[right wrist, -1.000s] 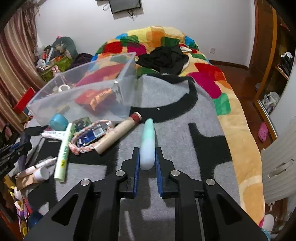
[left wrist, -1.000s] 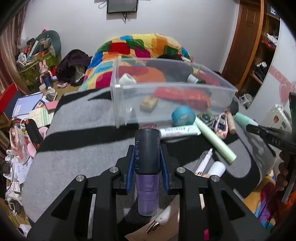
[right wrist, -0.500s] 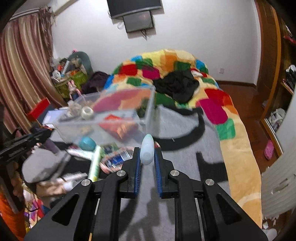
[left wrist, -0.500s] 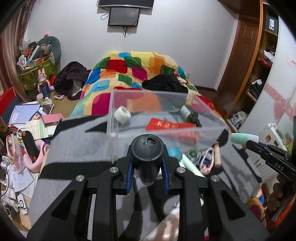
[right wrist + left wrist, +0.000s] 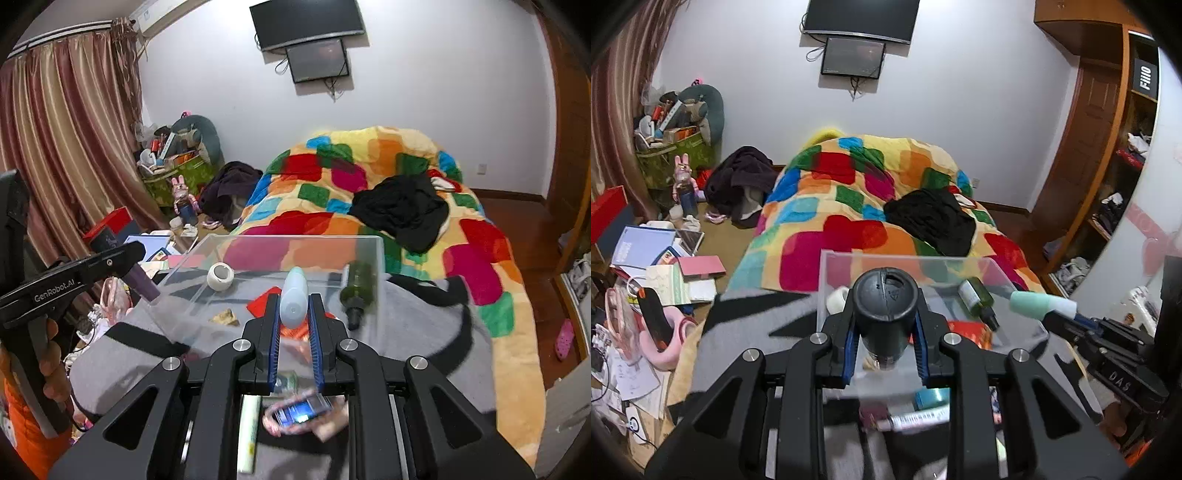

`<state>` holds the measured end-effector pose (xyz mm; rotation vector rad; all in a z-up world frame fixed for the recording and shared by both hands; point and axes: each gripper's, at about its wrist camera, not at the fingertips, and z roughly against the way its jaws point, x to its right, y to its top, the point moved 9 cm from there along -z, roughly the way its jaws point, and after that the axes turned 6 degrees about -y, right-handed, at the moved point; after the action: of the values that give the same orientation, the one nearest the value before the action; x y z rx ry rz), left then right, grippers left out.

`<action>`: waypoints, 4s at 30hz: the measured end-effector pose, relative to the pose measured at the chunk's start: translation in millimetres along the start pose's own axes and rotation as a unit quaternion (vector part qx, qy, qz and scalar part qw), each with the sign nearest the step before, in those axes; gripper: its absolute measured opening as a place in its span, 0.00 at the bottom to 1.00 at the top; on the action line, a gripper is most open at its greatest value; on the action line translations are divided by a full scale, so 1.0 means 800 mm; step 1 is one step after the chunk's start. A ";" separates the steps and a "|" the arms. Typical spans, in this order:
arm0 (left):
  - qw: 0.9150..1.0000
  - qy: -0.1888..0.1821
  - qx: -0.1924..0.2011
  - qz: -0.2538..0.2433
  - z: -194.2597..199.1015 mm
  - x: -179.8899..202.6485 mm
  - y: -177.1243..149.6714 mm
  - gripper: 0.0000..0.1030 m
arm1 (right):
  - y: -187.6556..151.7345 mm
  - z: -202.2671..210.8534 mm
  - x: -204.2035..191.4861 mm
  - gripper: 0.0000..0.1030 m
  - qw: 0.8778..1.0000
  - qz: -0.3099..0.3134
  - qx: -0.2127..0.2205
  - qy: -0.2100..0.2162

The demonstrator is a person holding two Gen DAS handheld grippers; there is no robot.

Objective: Organize objects
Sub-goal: 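Place the mint-green bottle and purple tube into the clear box and release, then grasp the beige spray can with the right gripper while the left grasps the white pen, then carry the beige spray can and white pen over the clear box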

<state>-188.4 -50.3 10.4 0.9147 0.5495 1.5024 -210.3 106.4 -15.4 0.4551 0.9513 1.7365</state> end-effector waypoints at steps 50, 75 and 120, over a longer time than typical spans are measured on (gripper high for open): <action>0.998 0.014 -0.051 -0.042 0.006 0.023 -0.066 0.89 | -0.037 0.018 0.008 0.73 0.998 0.049 -0.022 -0.041; 0.985 -0.018 -0.153 -0.074 0.014 0.027 -0.204 0.87 | -0.127 -0.022 0.066 0.76 0.990 -0.026 -0.119 -0.068; 0.995 -0.034 -0.078 -0.058 0.045 0.008 -0.160 0.12 | -0.144 0.038 0.041 0.13 0.995 0.013 -0.083 -0.055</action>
<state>-82.9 -29.7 -68.5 0.7959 0.4226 1.3839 -130.6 162.5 -90.8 0.4520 0.7202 1.7785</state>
